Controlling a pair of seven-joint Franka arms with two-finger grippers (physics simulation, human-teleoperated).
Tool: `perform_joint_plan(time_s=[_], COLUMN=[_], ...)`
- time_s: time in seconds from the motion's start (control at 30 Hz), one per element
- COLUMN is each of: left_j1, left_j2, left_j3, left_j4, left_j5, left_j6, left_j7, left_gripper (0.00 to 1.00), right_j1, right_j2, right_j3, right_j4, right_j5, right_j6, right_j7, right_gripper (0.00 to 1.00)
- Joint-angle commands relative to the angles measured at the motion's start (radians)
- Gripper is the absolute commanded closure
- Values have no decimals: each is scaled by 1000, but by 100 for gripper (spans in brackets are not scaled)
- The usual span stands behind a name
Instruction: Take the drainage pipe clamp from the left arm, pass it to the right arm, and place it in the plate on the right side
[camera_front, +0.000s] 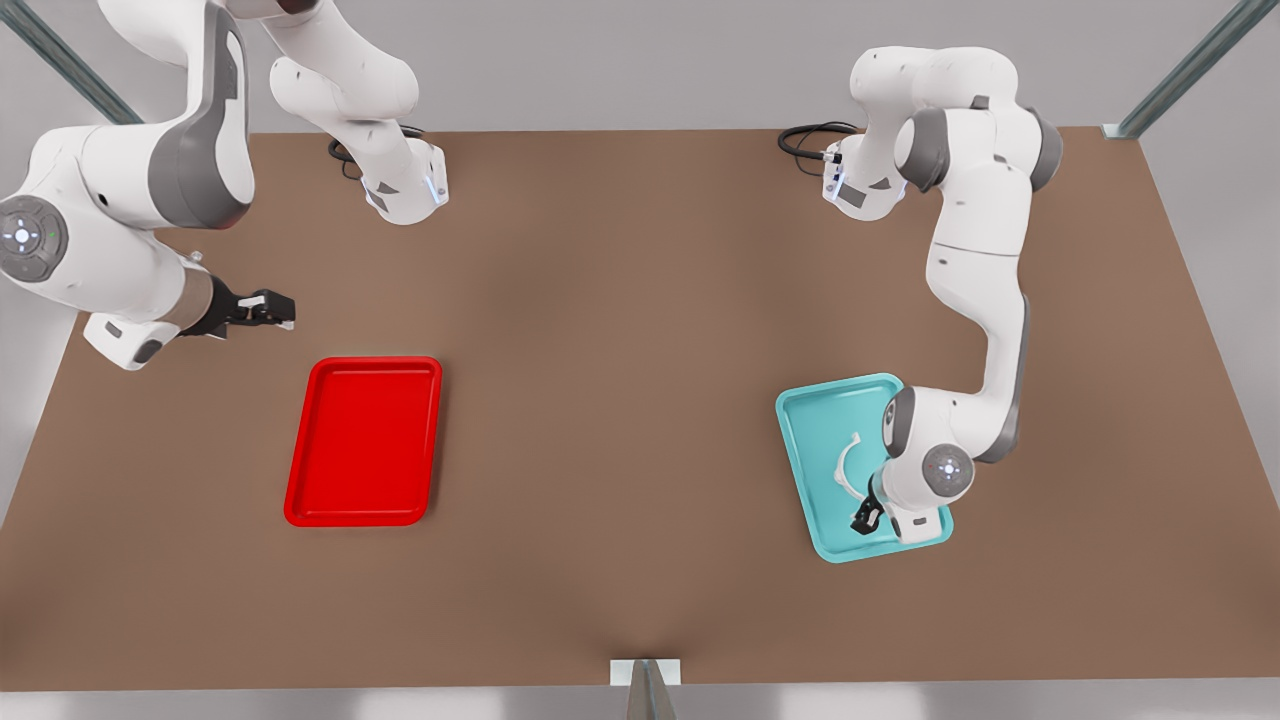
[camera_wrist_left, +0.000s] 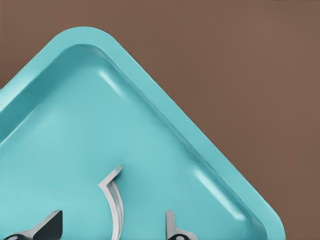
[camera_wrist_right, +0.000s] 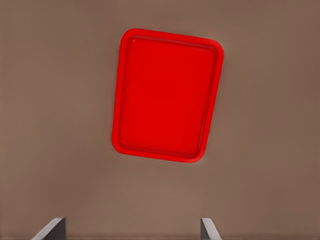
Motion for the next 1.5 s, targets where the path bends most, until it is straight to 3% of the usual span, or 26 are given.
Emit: perform_joint_plan(time_s=[0.0, 0.13, 0.2, 0.27, 0.33, 0.6, 0.63, 0.7, 1.0, 1.2, 1.47], left_j1=[0, 3, 3, 5, 5, 5, 5, 5, 5, 5, 3], left_j2=[3, 9, 11, 11, 11, 23, 22, 22, 23, 23, -18], left_j3=[0, 0, 0, 0, 0, 1, 0, 0, 0, 0, 0], left_j4=[1, 1, 1, 2, 2, 2, 2, 2, 2, 2, 2], left_j5=[1, 3, 3, -2, -2, 3, 0, -5, -5, -3, 0], left_j6=[5, 5, 5, 5, 5, 5, 5, 5, 5, 4, -10], left_j7=[-245, -246, -246, -248, -246, -245, -243, -245, -245, -248, -240], left_gripper=[0, 0, 9, 32, 38, 38, 50, 58, 61, 79, 79], right_j1=[1, 1, 2, 2, 5, 8, 8, 8, 10, 8, 8], right_j2=[0, -3, -3, -3, -3, 2, 2, 2, 8, 9, 12], right_j3=[0, 2, 2, 2, 2, 3, 3, 3, 6, 6, 8], right_j4=[-1, -7, -7, -7, -7, -7, -7, -7, -7, -7, -6], right_j5=[-1, 1, 1, -1, -1, -1, -1, -1, -1, 1, 1], right_j6=[-4, -6, -6, -6, -6, -6, -6, -6, -8, -8, -8], right_j7=[-5, -5, -5, -3, -2, 0, 0, 0, 1, 1, 1], right_gripper=[0, 0, 0, 0, 0, 0, 0, 0, 0, 0, 0])
